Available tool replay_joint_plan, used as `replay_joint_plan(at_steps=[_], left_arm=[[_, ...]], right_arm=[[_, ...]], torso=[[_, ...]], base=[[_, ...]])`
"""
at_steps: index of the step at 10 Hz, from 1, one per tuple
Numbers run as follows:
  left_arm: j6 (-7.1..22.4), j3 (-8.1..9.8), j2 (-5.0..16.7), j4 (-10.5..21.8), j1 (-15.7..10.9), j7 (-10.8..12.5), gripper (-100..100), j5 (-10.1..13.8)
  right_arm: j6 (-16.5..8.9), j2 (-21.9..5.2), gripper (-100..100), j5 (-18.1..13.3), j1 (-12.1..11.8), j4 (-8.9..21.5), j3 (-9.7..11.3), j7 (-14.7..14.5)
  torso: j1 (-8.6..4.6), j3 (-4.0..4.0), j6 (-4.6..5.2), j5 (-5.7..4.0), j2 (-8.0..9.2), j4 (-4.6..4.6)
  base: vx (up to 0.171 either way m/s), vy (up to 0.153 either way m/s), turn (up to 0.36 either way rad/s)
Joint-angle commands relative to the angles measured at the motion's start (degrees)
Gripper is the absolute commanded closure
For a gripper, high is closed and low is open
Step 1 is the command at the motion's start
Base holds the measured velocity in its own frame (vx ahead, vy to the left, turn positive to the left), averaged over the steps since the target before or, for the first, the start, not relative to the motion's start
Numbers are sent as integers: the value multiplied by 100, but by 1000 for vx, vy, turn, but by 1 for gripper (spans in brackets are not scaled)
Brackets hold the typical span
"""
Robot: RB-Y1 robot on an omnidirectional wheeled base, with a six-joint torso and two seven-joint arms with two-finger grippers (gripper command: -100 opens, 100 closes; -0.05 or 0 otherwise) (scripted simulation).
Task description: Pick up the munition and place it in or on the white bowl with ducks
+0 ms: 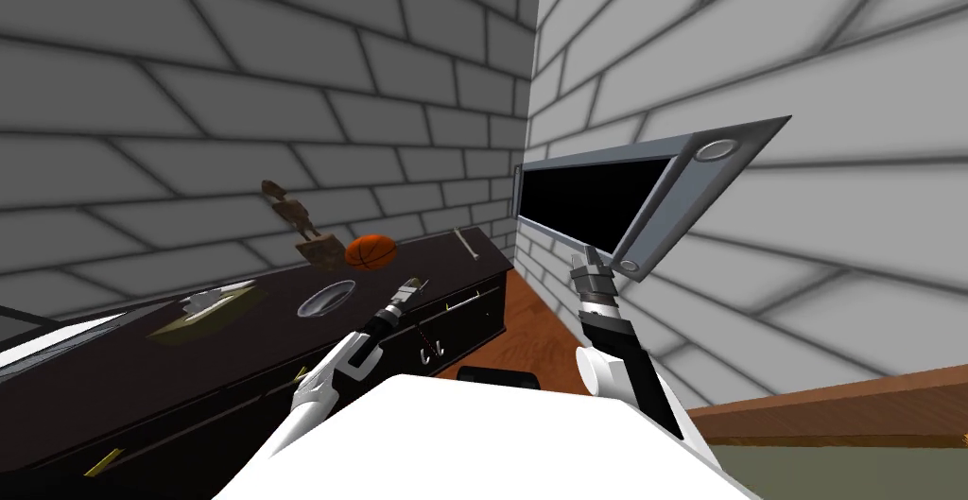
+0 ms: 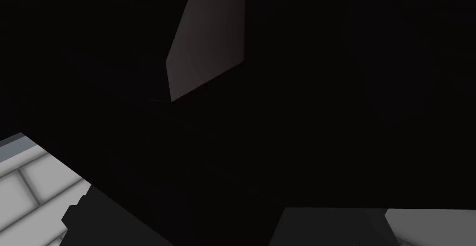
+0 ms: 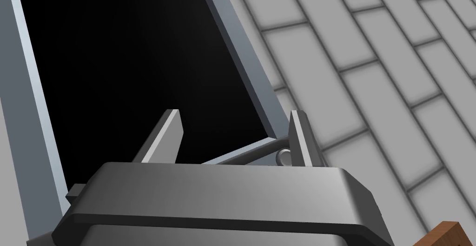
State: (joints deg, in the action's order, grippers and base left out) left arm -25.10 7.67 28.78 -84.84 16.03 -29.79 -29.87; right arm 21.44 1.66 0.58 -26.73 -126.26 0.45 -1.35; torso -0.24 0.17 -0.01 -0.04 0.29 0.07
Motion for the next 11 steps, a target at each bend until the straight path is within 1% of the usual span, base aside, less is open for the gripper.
replay_joint_plan(at_steps=[1, 2, 3, 7, 8, 9, 10, 11], left_arm=[[3, 189, 78, 170, -67, 50, -100, 75], [35, 93, 47, 52, -35, 32, -100, 37], [50, 103, 52, 57, -40, 43, 100, 41], [49, 102, 51, 55, -39, 41, 100, 40], [49, 102, 51, 55, -39, 41, 0, 40], [17, -3, 16, -114, 89, 19, 100, 2], [21, -67, -5, -209, 141, 9, 100, -22], [31, -195, -47, -399, 245, -12, 100, -71]], right_arm=[[0, 0, 0, 0, 0, 0, 0, 0], [0, 0, 0, 0, 0, 0, 0, 0], [0, 0, 0, 0, -1, 0, -1, 0], [0, -1, 0, 0, -2, 0, -1, 0], [0, -1, 0, 0, -2, 0, -1, 0], [0, -1, 0, 0, -2, 0, -1, 0], [0, -1, 0, 0, -3, 0, -2, 0], [0, -1, 0, 0, -3, 0, -2, 0]], torso=[[0, 0, 0, 0, 0, 0], [-2, 0, 1, -1, -1, 0], [10, -6, -3, 2, -13, -2], [23, -17, -2, 6, -29, -7], [23, -17, -2, 6, -30, -7], [24, -17, -3, 6, -30, -7], [34, -23, -13, 7, -41, -10], [42, -28, -14, 7, -49, -11]], base=[[-76, -64, -176], [-32, -26, -31], [-6, -5, 8], [0, 0, 0], [0, 0, 0], [54, 34, 220], [81, 47, 283], [78, 54, 247]])
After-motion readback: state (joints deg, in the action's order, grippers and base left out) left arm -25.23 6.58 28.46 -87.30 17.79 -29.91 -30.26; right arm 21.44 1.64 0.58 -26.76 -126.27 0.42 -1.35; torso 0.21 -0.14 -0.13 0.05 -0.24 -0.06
